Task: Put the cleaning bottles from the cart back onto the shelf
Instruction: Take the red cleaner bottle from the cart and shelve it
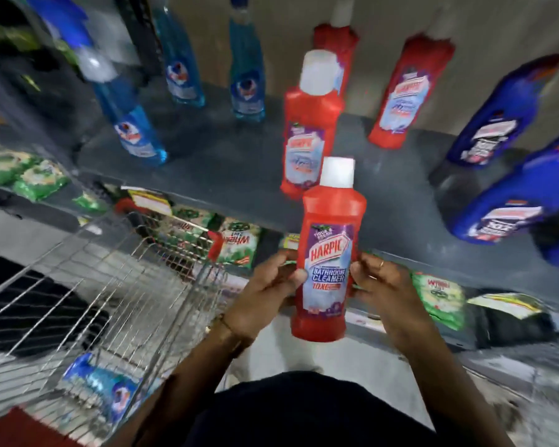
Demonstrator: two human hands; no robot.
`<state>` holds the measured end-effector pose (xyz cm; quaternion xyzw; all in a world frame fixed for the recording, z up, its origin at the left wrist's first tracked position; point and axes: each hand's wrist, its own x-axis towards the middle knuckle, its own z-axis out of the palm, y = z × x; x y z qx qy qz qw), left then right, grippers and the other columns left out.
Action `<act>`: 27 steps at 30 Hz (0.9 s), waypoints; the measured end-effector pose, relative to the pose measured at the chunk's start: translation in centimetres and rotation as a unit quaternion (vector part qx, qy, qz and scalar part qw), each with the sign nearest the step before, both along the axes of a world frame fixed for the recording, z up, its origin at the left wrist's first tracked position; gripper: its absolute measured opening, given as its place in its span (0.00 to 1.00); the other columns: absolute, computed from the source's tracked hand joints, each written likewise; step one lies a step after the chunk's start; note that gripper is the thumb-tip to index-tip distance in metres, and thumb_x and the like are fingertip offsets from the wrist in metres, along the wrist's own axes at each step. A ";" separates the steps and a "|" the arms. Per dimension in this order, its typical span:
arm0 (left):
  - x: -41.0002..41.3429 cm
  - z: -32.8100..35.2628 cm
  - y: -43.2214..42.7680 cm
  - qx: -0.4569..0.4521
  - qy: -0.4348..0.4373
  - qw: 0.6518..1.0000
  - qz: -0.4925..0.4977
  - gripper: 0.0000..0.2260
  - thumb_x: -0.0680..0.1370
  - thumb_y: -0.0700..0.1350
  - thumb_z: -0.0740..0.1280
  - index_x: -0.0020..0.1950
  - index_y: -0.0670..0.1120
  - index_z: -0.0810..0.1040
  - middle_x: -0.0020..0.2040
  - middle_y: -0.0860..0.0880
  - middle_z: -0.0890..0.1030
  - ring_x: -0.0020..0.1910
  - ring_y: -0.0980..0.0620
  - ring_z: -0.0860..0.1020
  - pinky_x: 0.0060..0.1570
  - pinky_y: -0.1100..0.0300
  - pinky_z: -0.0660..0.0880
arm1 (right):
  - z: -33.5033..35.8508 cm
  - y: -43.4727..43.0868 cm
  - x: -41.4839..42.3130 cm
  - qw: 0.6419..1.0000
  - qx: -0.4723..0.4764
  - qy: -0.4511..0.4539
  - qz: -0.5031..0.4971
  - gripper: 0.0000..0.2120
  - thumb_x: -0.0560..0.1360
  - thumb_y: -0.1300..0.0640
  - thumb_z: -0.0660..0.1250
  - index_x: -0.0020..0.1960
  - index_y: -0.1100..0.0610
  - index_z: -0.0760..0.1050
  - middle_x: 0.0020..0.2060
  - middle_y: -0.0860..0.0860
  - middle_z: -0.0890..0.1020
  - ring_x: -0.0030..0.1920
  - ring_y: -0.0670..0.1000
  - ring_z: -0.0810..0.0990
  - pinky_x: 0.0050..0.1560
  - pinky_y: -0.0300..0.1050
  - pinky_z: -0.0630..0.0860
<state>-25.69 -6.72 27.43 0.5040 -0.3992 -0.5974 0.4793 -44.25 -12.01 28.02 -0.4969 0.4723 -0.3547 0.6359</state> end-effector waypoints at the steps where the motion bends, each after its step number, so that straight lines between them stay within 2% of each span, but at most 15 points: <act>1: -0.7 0.2 -1.0 -0.013 -0.006 1.000 -0.002 0.09 0.79 0.38 0.61 0.54 0.49 0.77 0.49 0.53 0.85 0.49 0.55 0.83 0.47 0.63 0.81 | 0.3 -0.5 -0.7 1.000 -0.010 -0.009 -0.009 0.10 0.77 0.62 0.61 0.53 0.57 0.79 0.41 0.44 0.87 0.42 0.44 0.84 0.41 0.38 0.81; 3: -2.0 0.6 -3.3 -0.047 -0.032 0.998 -0.010 0.09 0.79 0.37 0.61 0.57 0.45 0.75 0.52 0.49 0.83 0.52 0.55 0.81 0.52 0.60 0.80 | 1.1 -1.7 -2.0 0.998 -0.039 -0.027 -0.031 0.11 0.76 0.63 0.61 0.57 0.60 0.77 0.44 0.47 0.87 0.44 0.45 0.83 0.42 0.38 0.80; 6: -4.3 1.8 -7.8 -0.117 -0.051 0.991 -0.033 0.09 0.79 0.34 0.60 0.59 0.36 0.72 0.55 0.44 0.80 0.51 0.56 0.80 0.49 0.64 0.79 | 2.6 -4.2 -4.0 0.992 -0.098 -0.047 -0.068 0.14 0.77 0.62 0.61 0.60 0.62 0.76 0.52 0.57 0.83 0.49 0.51 0.81 0.48 0.44 0.80; 11: -7.6 2.7 -14.0 -0.191 -0.083 0.976 -0.056 0.12 0.79 0.31 0.57 0.62 0.30 0.68 0.59 0.38 0.77 0.57 0.49 0.75 0.59 0.58 0.75 | 3.4 -8.9 -6.0 0.985 -0.110 -0.050 -0.124 0.14 0.79 0.62 0.59 0.64 0.57 0.73 0.57 0.59 0.80 0.55 0.55 0.79 0.56 0.58 0.76; 14: -8.7 2.0 -16.2 -0.203 -0.114 0.972 -0.040 0.12 0.79 0.31 0.56 0.63 0.30 0.67 0.62 0.33 0.75 0.59 0.49 0.74 0.63 0.54 0.73 | 2.9 -10.7 -6.6 0.982 -0.112 -0.048 -0.144 0.16 0.79 0.61 0.60 0.66 0.58 0.70 0.62 0.60 0.78 0.58 0.55 0.79 0.54 0.55 0.77; 19: -10.0 0.7 -18.1 -0.209 -0.136 0.968 0.010 0.13 0.80 0.32 0.56 0.64 0.31 0.68 0.63 0.30 0.74 0.60 0.45 0.74 0.66 0.41 0.71 | 2.2 -12.2 -7.0 0.979 -0.131 -0.043 -0.149 0.18 0.78 0.57 0.62 0.67 0.56 0.71 0.62 0.58 0.79 0.61 0.56 0.78 0.59 0.62 0.76; 23: -10.5 0.5 -19.0 -0.200 -0.141 0.969 0.033 0.13 0.80 0.34 0.57 0.65 0.33 0.69 0.64 0.33 0.75 0.62 0.42 0.75 0.66 0.41 0.71 | 1.7 -13.4 -7.2 0.977 -0.133 -0.037 -0.159 0.19 0.78 0.59 0.62 0.69 0.58 0.69 0.63 0.58 0.78 0.62 0.57 0.78 0.60 0.63 0.75; 27: -10.2 0.0 -18.1 -0.189 -0.142 0.969 0.068 0.16 0.79 0.39 0.63 0.66 0.38 0.68 0.62 0.37 0.77 0.61 0.43 0.77 0.62 0.47 0.75 | 1.2 -13.1 -6.7 0.970 -0.131 -0.020 -0.203 0.18 0.78 0.58 0.64 0.67 0.58 0.70 0.63 0.57 0.78 0.62 0.55 0.77 0.61 0.61 0.75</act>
